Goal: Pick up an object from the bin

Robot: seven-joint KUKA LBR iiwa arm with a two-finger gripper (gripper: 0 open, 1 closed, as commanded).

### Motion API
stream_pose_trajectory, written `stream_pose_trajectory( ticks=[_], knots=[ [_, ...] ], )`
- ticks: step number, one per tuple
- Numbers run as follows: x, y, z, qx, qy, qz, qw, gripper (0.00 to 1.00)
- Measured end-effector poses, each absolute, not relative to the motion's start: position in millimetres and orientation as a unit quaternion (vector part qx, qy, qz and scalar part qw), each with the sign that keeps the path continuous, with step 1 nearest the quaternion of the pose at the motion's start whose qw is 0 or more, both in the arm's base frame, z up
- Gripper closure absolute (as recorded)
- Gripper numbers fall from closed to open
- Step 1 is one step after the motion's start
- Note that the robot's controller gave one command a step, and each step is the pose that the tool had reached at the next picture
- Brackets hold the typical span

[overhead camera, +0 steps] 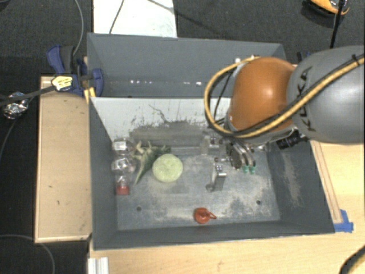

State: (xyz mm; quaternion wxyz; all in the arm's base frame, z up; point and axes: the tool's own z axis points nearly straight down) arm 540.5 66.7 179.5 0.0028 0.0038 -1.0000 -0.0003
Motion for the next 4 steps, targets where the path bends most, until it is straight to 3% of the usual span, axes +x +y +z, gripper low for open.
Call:
stream_pose_trajectory(
  ticks=[1,2,3,4],
  knots=[
    [541.9,66,184,0.003,-1.000,-0.001,-0.001,0.00],
    [552.6,78,169,0.022,-1.000,0.000,-0.003,0.00],
    [572.3,110,121,0.050,-0.999,-0.001,-0.004,0.00],
    [575.4,129,93,0.054,-0.999,-0.001,0.000,0.00]
  ],
)
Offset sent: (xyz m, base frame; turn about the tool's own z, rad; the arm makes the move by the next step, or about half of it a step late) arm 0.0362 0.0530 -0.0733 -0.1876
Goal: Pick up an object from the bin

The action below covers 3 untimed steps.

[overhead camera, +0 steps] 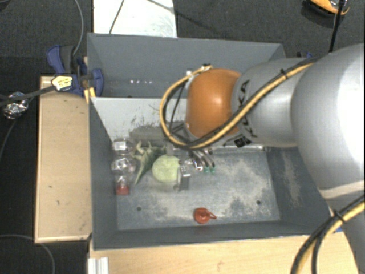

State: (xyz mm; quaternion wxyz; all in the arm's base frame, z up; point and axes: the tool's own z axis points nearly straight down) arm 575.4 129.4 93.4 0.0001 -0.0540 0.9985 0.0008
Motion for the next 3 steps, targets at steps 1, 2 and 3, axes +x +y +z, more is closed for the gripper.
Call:
stream_pose_trajectory(
  ticks=[1,2,3],
  knots=[
    [581.4,146.0,72.5,-0.231,0.973,0.001,0.006,1.00],
    [581.4,146.0,72.6,-0.230,0.973,0.001,0.006,1.00],
    [584.2,143.8,72.6,-0.263,0.965,0.002,0.008,1.00]
  ],
)
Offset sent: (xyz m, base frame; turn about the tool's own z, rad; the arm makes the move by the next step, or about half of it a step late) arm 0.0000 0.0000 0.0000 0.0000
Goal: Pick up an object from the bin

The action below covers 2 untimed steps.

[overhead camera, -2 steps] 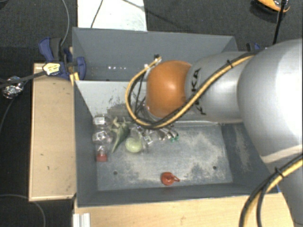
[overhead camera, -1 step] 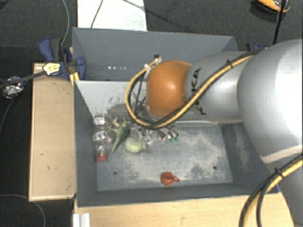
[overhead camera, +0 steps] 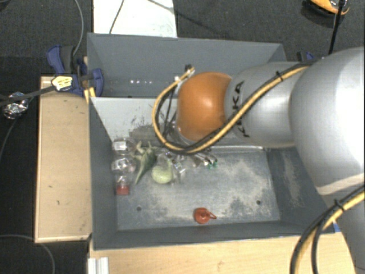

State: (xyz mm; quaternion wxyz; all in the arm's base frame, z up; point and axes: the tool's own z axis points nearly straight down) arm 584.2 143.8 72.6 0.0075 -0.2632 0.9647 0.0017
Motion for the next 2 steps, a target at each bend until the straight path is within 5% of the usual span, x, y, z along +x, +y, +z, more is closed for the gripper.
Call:
stream_pose_trajectory(
  ticks=[2],
  knots=[
    [589.7,151.8,72.7,-0.248,0.969,0.001,0.009,1.00]
  ],
)
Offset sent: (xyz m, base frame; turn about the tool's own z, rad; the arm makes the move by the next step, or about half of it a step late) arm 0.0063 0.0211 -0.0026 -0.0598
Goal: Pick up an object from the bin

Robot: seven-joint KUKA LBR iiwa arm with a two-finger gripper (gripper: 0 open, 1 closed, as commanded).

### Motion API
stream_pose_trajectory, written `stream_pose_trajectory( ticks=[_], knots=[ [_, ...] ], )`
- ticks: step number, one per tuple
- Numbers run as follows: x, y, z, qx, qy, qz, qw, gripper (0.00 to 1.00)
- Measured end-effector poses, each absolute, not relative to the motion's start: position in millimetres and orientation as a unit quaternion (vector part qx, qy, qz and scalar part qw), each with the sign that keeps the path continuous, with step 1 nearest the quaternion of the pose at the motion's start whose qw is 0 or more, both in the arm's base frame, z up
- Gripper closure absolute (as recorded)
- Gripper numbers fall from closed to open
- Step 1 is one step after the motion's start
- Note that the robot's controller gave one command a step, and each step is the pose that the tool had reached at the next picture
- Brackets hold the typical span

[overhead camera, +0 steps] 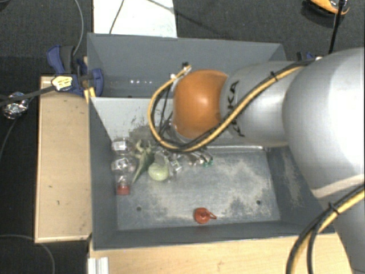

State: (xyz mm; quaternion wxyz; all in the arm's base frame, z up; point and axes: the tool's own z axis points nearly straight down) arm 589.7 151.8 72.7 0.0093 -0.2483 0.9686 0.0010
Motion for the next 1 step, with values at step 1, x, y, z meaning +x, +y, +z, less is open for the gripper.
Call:
stream_pose_trajectory(
  ticks=[1],
  knots=[
    [585.5,155.1,73.7,-0.354,0.935,0.000,0.013,1.00]
  ],
)
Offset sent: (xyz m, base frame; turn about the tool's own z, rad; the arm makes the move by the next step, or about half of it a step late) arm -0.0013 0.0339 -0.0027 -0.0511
